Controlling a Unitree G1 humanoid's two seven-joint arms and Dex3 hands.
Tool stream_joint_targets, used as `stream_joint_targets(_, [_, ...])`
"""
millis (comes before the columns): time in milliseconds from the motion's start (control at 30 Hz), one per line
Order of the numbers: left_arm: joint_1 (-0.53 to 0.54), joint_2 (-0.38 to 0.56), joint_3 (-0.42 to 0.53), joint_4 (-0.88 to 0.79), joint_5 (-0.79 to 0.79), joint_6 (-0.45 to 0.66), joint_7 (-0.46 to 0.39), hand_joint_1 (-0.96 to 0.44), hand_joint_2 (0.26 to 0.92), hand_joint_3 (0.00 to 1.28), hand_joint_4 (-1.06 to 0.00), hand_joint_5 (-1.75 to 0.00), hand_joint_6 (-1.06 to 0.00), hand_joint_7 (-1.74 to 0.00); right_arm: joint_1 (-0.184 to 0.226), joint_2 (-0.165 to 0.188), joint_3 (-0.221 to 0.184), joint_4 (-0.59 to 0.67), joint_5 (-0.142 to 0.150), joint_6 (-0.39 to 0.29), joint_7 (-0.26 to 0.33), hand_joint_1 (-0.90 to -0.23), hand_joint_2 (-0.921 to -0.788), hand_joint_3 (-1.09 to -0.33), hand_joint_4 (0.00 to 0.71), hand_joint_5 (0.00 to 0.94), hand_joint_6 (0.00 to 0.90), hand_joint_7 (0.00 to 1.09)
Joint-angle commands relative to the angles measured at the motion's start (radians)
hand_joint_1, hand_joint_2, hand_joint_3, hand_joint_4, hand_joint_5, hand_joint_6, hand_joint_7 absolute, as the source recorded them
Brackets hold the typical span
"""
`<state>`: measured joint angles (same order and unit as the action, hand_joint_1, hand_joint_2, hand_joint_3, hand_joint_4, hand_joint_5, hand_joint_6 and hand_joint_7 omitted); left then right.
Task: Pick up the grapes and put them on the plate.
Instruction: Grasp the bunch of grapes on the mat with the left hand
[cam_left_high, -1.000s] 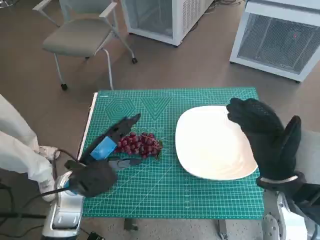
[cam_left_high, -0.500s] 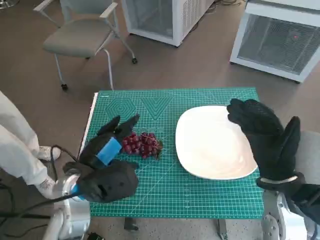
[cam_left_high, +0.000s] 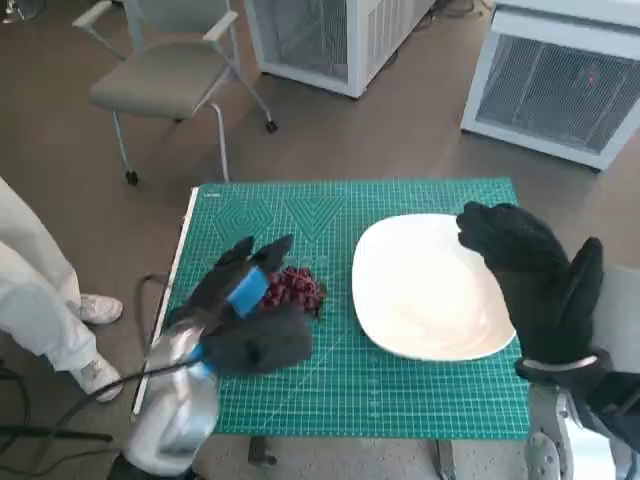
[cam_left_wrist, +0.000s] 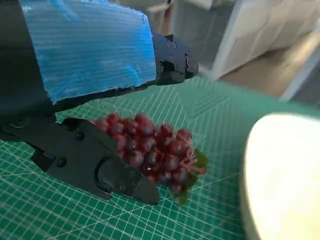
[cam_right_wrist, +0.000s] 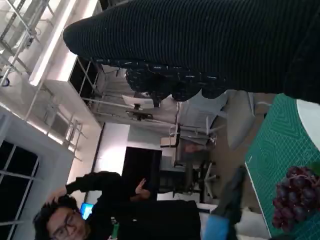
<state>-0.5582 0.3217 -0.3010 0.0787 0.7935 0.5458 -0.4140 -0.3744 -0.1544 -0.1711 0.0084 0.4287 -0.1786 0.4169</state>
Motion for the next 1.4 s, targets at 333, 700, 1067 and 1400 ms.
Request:
stream_joint_targets(333, [-0.247, -0.06, -0.131, 0.487, -0.002, -0.035, 0.048, -0.28, 0.744, 0.0, -0.06, 0.0, -0.25, -0.01, 0.021, -0.002, -0.001, 0.013, -0.007, 0.001, 0.005, -0.378, -0.921, -0.63, 0.412, 0.723, 0.175, 0.97])
stream_joint_targets(700, [-0.32, -0.08, -0.187, 0.641, -0.012, -0.057, 0.06, -0.3, 0.746, 0.0, -0.06, 0.0, -0.26, -0.01, 0.027, -0.009, -0.009, 0.011, -0.002, 0.0, 0.01, -0.381, -0.921, -0.633, 0.409, 0.725, 0.17, 0.97])
stream_joint_targets(1067, [-0.331, -0.084, -0.186, 0.677, -0.033, -0.073, 0.083, -0.3, 0.747, 0.0, -0.06, 0.0, -0.25, 0.0, 0.029, -0.009, -0.01, 0.009, -0.004, 0.0, 0.011, -0.376, -0.921, -0.636, 0.408, 0.731, 0.17, 0.98])
stream_joint_targets(1400, [-0.362, -0.09, -0.178, 0.781, -0.054, -0.134, 0.134, -0.31, 0.749, 0.0, -0.06, 0.0, -0.25, 0.0, 0.029, -0.007, -0.005, 0.008, -0.012, -0.003, 0.007, -0.382, -0.921, -0.642, 0.406, 0.734, 0.169, 0.98])
